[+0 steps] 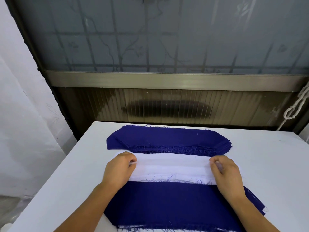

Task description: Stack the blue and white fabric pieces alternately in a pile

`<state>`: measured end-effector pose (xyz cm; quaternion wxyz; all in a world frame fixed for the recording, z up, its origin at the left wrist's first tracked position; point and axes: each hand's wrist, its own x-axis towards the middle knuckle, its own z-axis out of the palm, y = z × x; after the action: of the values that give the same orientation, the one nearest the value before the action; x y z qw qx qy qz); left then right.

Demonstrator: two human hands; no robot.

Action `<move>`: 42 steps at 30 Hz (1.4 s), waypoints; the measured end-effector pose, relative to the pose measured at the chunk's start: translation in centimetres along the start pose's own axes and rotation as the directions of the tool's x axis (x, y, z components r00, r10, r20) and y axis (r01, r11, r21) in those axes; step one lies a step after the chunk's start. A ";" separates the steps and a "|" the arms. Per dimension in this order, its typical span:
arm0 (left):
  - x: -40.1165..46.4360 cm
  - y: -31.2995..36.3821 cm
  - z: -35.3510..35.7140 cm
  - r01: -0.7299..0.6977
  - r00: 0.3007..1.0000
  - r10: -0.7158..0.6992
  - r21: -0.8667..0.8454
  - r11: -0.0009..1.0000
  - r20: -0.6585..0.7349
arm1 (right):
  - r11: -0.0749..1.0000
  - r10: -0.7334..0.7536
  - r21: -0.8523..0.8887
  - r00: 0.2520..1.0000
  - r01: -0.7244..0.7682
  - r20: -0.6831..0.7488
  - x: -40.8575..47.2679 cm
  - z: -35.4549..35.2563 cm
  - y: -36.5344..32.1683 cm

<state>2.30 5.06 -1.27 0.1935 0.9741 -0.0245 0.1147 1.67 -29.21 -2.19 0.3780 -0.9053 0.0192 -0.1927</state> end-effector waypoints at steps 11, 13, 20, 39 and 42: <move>-3.5 -1.3 -8.9 -0.038 0.935 0.173 -0.397 0.917 0.311 | 0.991 -0.057 0.135 0.940 0.011 0.337 -3.1 -9.0 -2.9; -3.7 -1.4 -9.3 0.016 0.852 0.201 -0.409 0.913 0.483 | 0.994 0.003 0.093 0.866 -0.057 0.499 -3.0 -9.8 -2.9; -3.3 -0.4 -7.7 -0.005 0.949 0.113 -0.346 0.938 0.294 | 0.999 0.054 -0.017 0.919 -0.052 0.391 -2.4 -8.6 -3.0; -9.0 -3.2 -3.2 -0.543 0.839 0.543 -0.102 0.833 -0.031 | 0.713 -0.661 -0.222 0.743 0.665 0.103 -7.8 -5.3 2.1; -9.2 -3.4 -3.1 -0.568 0.823 0.567 -0.041 0.822 -0.022 | 0.708 -0.674 -0.202 0.733 0.677 0.094 -8.3 -5.1 2.6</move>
<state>-7.03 9.36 -1.92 0.1732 0.9175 -0.3148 0.1709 -7.52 -33.01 -3.48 0.1777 -0.8872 -0.2941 -0.3078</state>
